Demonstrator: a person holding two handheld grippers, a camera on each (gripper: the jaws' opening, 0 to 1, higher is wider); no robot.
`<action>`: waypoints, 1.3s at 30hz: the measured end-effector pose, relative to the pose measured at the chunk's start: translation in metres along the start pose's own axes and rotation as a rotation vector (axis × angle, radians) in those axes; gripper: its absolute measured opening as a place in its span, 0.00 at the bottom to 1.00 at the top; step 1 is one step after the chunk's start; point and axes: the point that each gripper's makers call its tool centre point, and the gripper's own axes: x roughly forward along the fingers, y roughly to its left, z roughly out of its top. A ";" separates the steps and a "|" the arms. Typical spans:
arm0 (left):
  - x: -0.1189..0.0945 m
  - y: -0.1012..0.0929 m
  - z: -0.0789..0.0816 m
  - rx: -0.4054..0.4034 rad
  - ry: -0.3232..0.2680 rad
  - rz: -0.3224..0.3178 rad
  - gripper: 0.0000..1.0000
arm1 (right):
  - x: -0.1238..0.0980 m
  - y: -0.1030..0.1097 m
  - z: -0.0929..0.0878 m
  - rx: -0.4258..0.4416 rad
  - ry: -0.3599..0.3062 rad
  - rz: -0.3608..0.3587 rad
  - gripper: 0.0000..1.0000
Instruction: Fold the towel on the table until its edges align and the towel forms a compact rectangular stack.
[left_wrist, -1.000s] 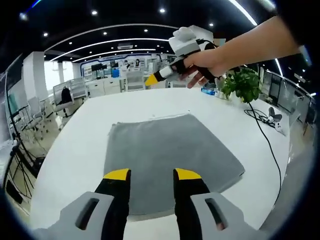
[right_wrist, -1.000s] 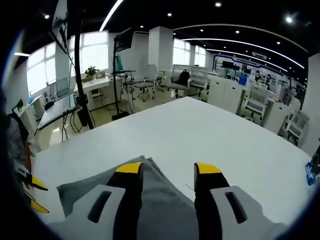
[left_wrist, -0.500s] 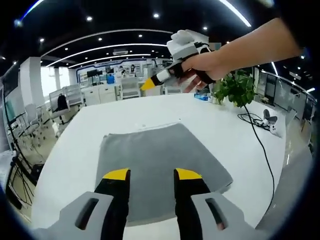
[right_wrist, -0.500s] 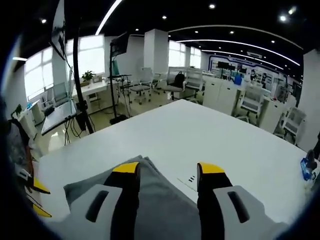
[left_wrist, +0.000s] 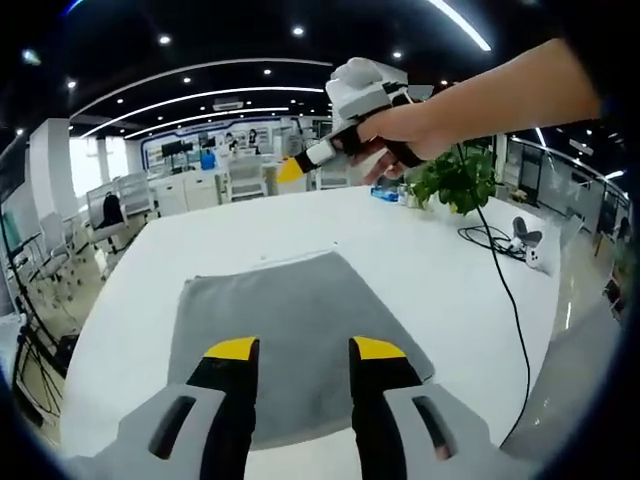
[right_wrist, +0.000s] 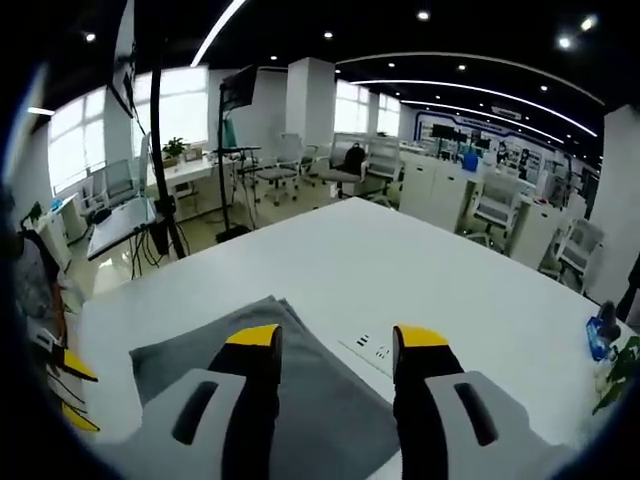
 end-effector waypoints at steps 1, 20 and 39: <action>0.001 -0.003 0.001 0.004 0.001 -0.004 0.37 | -0.002 -0.002 -0.001 -0.001 0.003 -0.001 0.44; 0.020 -0.056 0.010 0.048 0.019 -0.074 0.37 | -0.035 -0.042 -0.025 0.013 0.011 -0.019 0.42; 0.032 -0.090 0.002 0.074 0.037 -0.101 0.37 | -0.029 -0.058 -0.065 0.038 0.044 -0.003 0.42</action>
